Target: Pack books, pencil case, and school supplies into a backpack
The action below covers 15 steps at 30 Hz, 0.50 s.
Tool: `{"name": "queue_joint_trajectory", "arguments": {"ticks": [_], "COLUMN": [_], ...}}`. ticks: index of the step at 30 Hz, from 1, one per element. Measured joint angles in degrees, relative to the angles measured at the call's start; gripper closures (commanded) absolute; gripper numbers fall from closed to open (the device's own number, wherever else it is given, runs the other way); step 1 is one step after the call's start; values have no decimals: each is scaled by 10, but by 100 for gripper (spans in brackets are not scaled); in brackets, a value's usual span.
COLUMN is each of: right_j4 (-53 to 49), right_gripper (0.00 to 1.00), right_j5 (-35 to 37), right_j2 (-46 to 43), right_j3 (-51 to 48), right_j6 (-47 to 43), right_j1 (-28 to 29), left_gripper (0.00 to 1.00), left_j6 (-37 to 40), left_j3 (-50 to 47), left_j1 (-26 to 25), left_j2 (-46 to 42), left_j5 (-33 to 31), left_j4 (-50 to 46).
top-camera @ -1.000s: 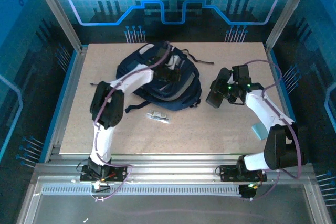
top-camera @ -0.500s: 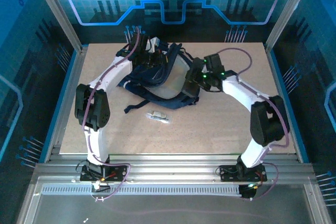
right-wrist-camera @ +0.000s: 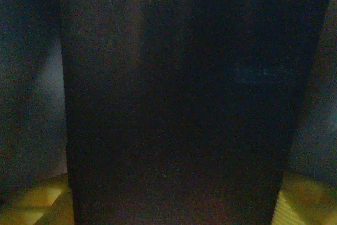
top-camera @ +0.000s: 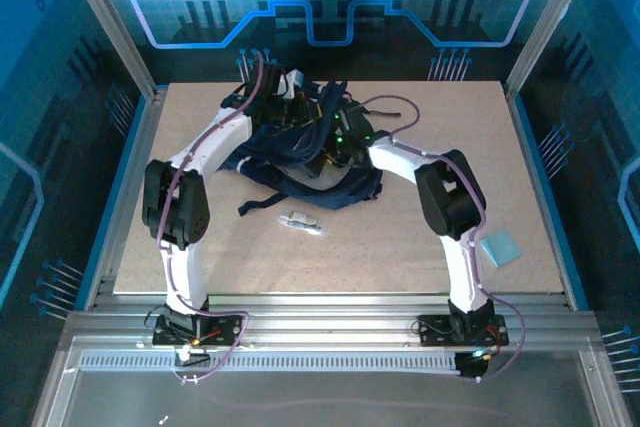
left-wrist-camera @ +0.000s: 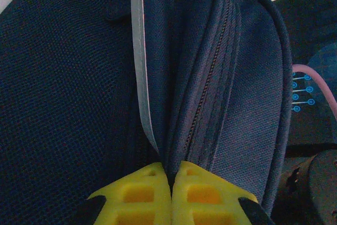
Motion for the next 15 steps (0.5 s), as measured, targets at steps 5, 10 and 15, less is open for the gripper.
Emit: {"name": "queue_joint_trajectory", "arguments": {"ticks": [5,10,15], "right_j4": [-5,-5,0], "right_gripper": [24,6,6], "right_j5": [-5,-11,-4], "right_j2": [49,56,12], "right_j3": [71,90,30], "right_j6": [17,17,-7], "right_j1": [8,8,3], "left_gripper": [100,100,100], "left_j6": [-15,-28,-41], "left_j3": [-5,-14,-22], "left_j1": [7,12,10], "left_j2": [0,-3,-9], "left_j5": [-3,-5,-3], "left_j4": [18,47,61]}}
